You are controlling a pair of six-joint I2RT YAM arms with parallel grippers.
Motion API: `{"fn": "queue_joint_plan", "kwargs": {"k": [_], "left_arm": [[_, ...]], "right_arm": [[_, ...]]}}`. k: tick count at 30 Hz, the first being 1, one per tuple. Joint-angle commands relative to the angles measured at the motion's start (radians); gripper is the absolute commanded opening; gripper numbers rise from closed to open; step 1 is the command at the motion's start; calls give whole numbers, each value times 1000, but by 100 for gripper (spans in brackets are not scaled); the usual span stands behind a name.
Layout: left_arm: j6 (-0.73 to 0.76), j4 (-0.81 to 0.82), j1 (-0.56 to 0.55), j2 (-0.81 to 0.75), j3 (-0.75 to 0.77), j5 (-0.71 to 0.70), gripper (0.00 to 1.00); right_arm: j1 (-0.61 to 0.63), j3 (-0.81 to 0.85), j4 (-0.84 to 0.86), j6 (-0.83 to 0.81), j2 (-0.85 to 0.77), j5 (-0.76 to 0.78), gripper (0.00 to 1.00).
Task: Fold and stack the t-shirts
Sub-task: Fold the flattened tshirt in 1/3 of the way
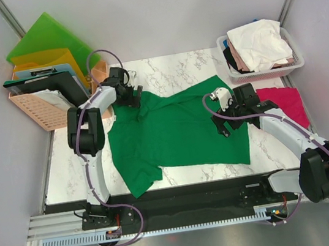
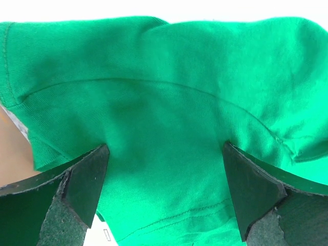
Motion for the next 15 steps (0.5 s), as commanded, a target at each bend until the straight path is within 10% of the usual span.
{"fn": "queue_joint_plan", "kwargs": {"k": [1,15], "left_arm": [[15,-25,2,-82,-52,12,100],[122,21,2,-810,-253,-4,100]], "right_arm": [[-2,6,2,-14,-15,-28,98],[-2,15,-8,-31,-30,-64,98]]}}
